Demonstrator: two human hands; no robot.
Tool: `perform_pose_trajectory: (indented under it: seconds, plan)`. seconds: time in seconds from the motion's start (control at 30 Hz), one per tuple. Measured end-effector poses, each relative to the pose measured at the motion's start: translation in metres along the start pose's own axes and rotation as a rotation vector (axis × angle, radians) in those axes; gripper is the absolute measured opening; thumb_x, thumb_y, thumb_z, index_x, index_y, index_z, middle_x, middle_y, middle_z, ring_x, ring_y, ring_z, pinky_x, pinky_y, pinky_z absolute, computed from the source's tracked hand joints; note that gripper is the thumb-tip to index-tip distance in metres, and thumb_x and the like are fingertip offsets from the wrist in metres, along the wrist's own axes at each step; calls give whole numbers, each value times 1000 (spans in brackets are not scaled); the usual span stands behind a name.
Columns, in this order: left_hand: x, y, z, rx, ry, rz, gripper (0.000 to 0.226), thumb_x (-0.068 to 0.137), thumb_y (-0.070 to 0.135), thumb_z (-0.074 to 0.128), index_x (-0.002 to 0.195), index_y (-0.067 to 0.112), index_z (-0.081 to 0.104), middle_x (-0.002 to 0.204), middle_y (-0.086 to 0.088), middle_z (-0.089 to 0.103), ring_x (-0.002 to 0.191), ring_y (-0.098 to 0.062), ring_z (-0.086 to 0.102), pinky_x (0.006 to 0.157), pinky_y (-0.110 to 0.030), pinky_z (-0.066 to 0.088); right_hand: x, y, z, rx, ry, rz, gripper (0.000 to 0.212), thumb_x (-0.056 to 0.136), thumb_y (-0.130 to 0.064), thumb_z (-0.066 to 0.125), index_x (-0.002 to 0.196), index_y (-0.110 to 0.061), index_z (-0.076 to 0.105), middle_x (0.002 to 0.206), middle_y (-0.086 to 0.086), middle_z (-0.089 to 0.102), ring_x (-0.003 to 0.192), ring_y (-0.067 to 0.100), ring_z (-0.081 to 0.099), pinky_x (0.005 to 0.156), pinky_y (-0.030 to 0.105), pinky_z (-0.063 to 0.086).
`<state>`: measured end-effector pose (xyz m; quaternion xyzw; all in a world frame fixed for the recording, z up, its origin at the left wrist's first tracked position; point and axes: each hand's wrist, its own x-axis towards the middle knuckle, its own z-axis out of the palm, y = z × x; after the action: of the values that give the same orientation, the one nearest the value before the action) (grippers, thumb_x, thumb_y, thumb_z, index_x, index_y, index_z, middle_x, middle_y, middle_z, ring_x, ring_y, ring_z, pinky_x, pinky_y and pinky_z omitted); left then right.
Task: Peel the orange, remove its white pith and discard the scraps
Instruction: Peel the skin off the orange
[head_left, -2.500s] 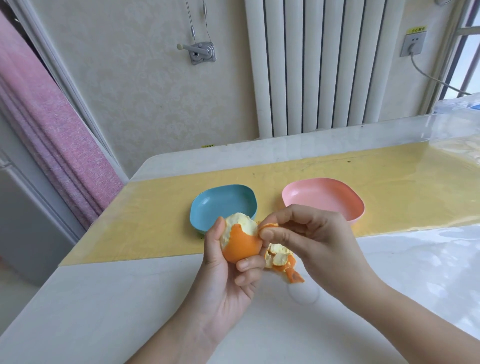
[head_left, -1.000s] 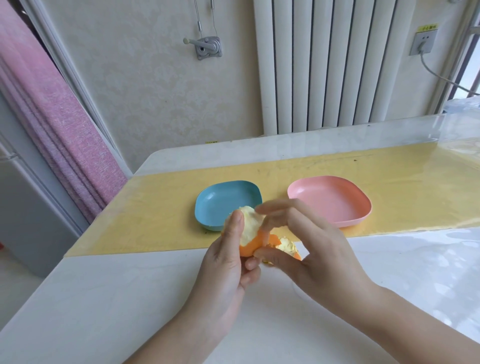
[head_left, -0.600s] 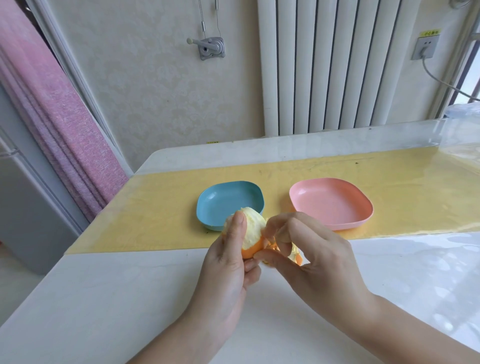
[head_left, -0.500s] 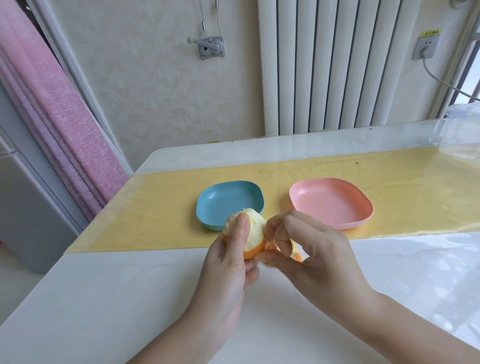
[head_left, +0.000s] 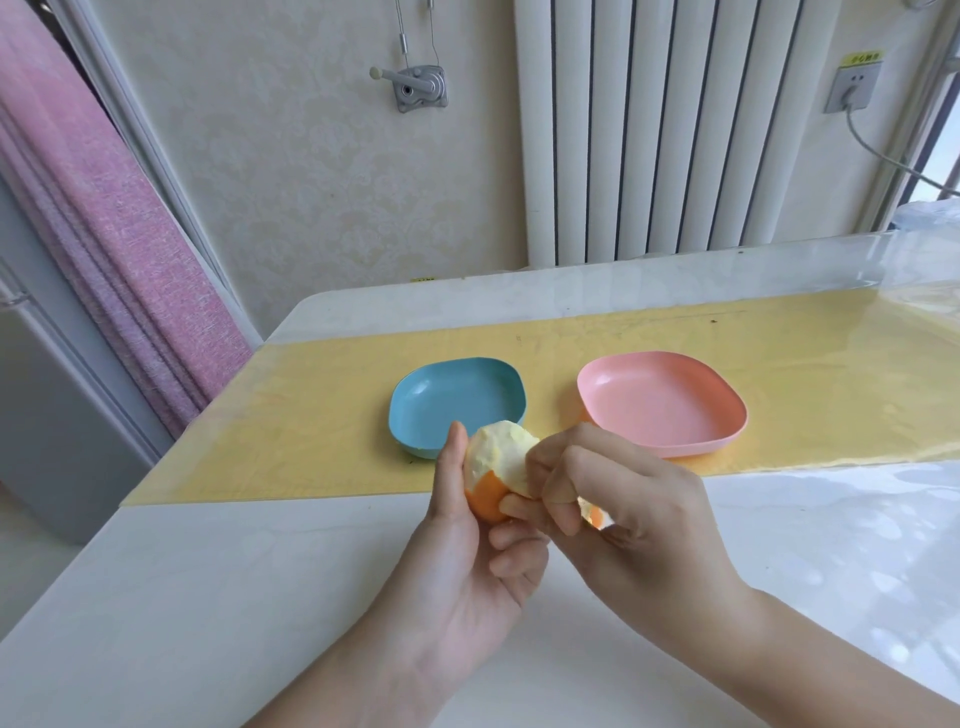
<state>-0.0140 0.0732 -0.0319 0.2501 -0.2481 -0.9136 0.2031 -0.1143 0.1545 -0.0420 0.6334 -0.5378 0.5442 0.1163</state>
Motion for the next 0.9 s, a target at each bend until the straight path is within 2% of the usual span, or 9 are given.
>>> perform_pose_trajectory:
  seconds: [0.13, 0.23, 0.3, 0.43, 0.57, 0.6, 0.73, 0.83, 0.9]
  plan:
    - [0, -1, 0, -83, -113, -149, 53, 76, 53, 57, 76, 2, 72, 68, -6, 55, 33, -3, 30, 28, -11, 23, 13, -8, -9, 840, 56, 545, 39, 62, 7, 78, 60, -19, 49, 62, -2, 52, 56, 16, 49, 53, 26, 45]
    - [4, 2, -2, -138, -115, -201, 58, 73, 53, 60, 80, -4, 68, 76, -14, 60, 33, -6, 34, 28, -14, 26, 18, 0, -17, 1171, 198, 698, 22, 61, -4, 70, 60, -15, 51, 60, 1, 49, 54, 13, 48, 54, 19, 46]
    - [7, 7, -3, -129, -106, -163, 57, 75, 53, 59, 87, -3, 65, 78, -14, 60, 37, -8, 36, 31, -14, 28, 21, 5, -25, 1061, 218, 701, 16, 61, -10, 72, 62, -16, 57, 62, 2, 53, 57, 12, 50, 56, 16, 45]
    - [12, 12, -4, -41, -69, -33, 53, 80, 51, 58, 107, 5, 59, 85, -13, 55, 52, -12, 42, 42, -16, 41, 19, 15, -35, 234, 58, 565, 18, 66, -12, 80, 61, -21, 66, 66, -5, 67, 60, 9, 59, 60, 13, 45]
    - [14, 15, -5, -18, -27, 26, 58, 74, 41, 66, 117, 3, 61, 94, -14, 57, 65, -18, 59, 54, -21, 54, 8, 29, -26, -159, -44, 469, 9, 78, -18, 76, 78, -27, 75, 78, -15, 70, 76, 4, 65, 68, 10, 46]
    - [13, 16, -5, -17, -30, 35, 57, 73, 38, 67, 117, 3, 60, 96, -15, 60, 68, -20, 63, 55, -22, 55, 7, 31, -25, -188, -54, 444, 4, 81, -24, 73, 84, -26, 76, 84, -17, 70, 80, 2, 65, 69, 9, 45]
    - [11, 13, -5, 100, -62, 116, 41, 77, 31, 64, 105, 2, 65, 96, -18, 68, 79, -26, 69, 66, -27, 59, 6, 20, -22, -86, -95, 341, 38, 77, -50, 67, 109, -30, 66, 106, -21, 66, 103, -5, 60, 83, 9, 44]
    - [8, 8, -5, 270, -123, 212, 27, 85, 31, 65, 87, 7, 76, 93, -14, 71, 85, -24, 69, 71, -28, 58, 2, 9, -13, -5, -152, 228, 46, 72, -38, 77, 111, -34, 53, 106, -18, 63, 100, 2, 61, 78, 18, 48]
    - [7, 5, -5, 343, -148, 270, 30, 80, 31, 62, 91, 7, 75, 92, -11, 71, 86, -23, 68, 73, -26, 55, 0, 8, -7, -30, -126, 169, 48, 70, -26, 80, 103, -37, 46, 100, -13, 62, 94, 6, 60, 74, 20, 47]
